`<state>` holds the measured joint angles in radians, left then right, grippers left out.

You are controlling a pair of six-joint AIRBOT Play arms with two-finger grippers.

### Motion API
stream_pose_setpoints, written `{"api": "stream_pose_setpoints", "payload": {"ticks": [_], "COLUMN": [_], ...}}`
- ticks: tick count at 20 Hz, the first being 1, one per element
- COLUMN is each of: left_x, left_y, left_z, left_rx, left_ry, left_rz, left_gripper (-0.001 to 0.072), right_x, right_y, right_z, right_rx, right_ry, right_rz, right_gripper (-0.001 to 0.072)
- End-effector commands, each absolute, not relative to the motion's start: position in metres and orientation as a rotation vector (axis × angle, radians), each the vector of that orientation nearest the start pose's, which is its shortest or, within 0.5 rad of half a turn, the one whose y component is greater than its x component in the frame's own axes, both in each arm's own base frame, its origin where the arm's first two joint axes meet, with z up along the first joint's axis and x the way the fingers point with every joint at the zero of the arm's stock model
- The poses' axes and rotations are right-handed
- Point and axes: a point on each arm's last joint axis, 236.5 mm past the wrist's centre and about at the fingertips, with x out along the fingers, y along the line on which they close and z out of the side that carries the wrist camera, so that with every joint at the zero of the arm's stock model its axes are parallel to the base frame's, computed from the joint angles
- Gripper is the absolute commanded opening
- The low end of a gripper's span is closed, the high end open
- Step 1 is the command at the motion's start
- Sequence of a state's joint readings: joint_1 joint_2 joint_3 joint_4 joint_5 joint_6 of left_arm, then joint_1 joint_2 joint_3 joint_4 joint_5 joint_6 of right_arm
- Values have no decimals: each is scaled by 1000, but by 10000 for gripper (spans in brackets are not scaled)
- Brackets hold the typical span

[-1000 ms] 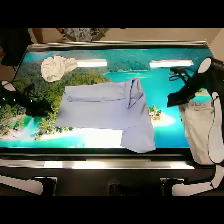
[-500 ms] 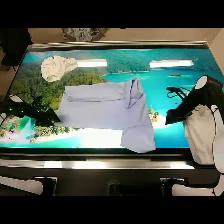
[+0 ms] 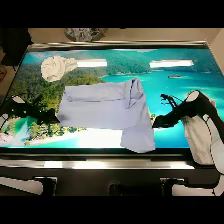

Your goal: Fold the shirts.

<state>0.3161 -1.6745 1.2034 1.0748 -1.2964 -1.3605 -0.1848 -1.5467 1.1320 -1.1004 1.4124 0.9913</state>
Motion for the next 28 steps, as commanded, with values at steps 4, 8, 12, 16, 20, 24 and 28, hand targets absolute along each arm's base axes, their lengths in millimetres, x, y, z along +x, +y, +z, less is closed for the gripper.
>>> {"api": "stream_pose_setpoints", "payload": {"ticks": [4, 8, 12, 16, 20, 24, 28], "left_x": [366, 412, 457, 331, 240, 229, 287], "left_y": [2, 15, 13, -6, -34, -37, -11], "left_z": [-90, -16, 263, 513, 561, 558, 495], "left_rx": [-618, -488, -370, -223, -211, -192, -135], "left_ry": [1585, 1337, 558, -162, -324, -309, -60], "left_rz": [-191, -222, -223, -182, -212, -204, -122], "left_gripper": [29, 26, 26, 27, 27, 27, 27], "right_x": [364, 419, 455, 322, 233, 226, 280], "right_y": [91, 98, 48, 38, 42, 35, 23], "right_z": [-101, -9, 262, 523, 551, 540, 492], "right_rx": [188, -66, -443, -493, -445, -460, -424], "right_ry": [1382, 1085, 454, -235, -314, -262, -54], "right_rz": [565, 630, 353, 121, 116, 93, 93], "right_gripper": [241, 41, 41, 41, 41, 41, 41]}}
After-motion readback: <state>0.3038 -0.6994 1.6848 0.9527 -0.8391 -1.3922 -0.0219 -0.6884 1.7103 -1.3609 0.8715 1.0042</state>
